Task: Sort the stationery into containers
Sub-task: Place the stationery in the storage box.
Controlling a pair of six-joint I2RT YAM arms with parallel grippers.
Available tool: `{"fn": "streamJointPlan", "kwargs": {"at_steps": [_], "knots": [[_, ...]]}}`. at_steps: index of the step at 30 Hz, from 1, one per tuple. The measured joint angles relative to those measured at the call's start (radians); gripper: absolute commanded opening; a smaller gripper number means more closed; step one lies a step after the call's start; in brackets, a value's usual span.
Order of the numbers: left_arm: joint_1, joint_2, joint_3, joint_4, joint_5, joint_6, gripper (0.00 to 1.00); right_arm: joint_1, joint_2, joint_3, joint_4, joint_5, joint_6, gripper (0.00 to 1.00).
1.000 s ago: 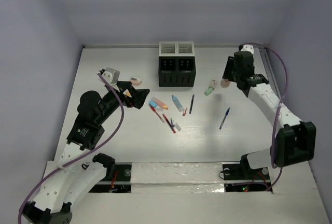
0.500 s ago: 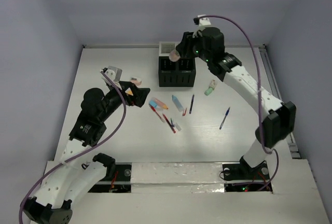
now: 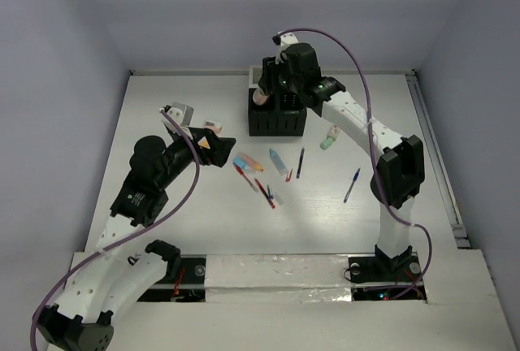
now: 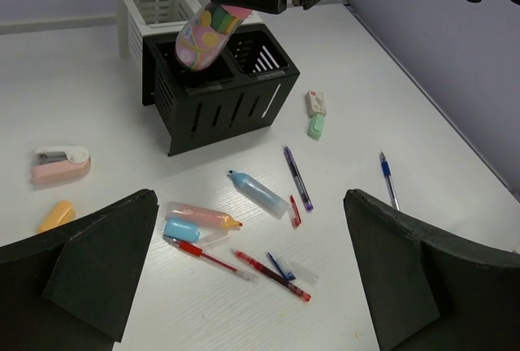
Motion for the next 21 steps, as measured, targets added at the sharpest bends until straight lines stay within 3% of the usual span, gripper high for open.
{"fn": "streamJointPlan", "kwargs": {"at_steps": [8,14,17,18,21], "knots": [[0.000,0.009,0.000,-0.002,-0.008,0.000,0.99,0.000,0.035,0.035,-0.005,0.017,-0.025,0.18],[0.007,0.013,0.000,-0.036,-0.096,-0.005,0.99,0.002,0.103,0.051,-0.037,0.036,-0.045,0.24],[0.023,0.013,0.000,-0.050,-0.135,-0.008,0.99,0.002,0.129,0.052,-0.058,0.048,-0.050,0.39],[0.028,0.013,0.000,-0.051,-0.141,-0.009,0.99,0.002,0.135,0.052,-0.063,0.052,-0.052,0.54],[0.040,0.019,0.000,-0.052,-0.150,-0.011,0.99,0.002,0.143,0.061,-0.074,0.054,-0.054,0.75]]}}
